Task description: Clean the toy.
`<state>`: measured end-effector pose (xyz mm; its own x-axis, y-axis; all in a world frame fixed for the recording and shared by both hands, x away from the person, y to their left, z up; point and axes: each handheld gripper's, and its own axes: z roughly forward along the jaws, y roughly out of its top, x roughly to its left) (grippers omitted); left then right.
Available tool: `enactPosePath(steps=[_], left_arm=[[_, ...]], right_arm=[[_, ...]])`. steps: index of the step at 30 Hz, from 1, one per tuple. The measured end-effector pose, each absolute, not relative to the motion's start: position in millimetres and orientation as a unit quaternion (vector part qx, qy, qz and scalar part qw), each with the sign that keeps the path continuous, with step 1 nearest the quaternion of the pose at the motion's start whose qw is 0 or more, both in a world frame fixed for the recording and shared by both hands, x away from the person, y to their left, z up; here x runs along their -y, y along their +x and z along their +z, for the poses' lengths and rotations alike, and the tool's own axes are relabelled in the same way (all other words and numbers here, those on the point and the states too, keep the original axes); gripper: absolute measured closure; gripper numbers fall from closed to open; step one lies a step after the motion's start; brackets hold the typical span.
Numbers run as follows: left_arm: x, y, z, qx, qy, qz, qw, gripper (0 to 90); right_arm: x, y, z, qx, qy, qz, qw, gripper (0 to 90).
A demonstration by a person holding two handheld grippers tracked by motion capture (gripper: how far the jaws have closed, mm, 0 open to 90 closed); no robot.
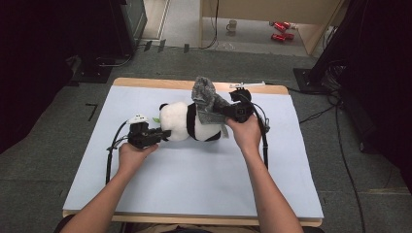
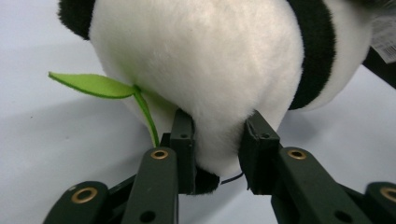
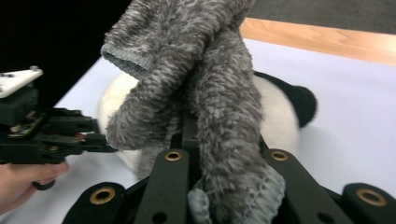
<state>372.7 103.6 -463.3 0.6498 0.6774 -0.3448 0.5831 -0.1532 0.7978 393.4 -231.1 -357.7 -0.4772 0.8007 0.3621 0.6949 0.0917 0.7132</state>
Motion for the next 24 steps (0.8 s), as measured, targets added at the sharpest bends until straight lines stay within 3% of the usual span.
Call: enactPosePath(steps=[7, 15, 19, 24], left_arm=[[-104, 366, -447, -0.412, 0.753, 0.02, 0.513, 76.5], [-110, 359, -433, -0.405, 0.756, -0.015, 0.514, 78.0], [-110, 359, -432, -0.409, 0.758, -0.009, 0.509, 77.7], [-107, 359, -435, -0.41, 0.768, 0.004, 0.493, 77.2]], right_arm=[[206, 386, -339, -0.746, 0.476, 0.464, 0.043, 79.6], [158, 379, -329, -0.75, 0.431, 0.501, -0.016, 79.5], [137, 379, -342, -0.761, 0.424, 0.49, -0.033, 79.4], [124, 383, -370, -0.781, 0.436, 0.447, -0.005, 78.9]])
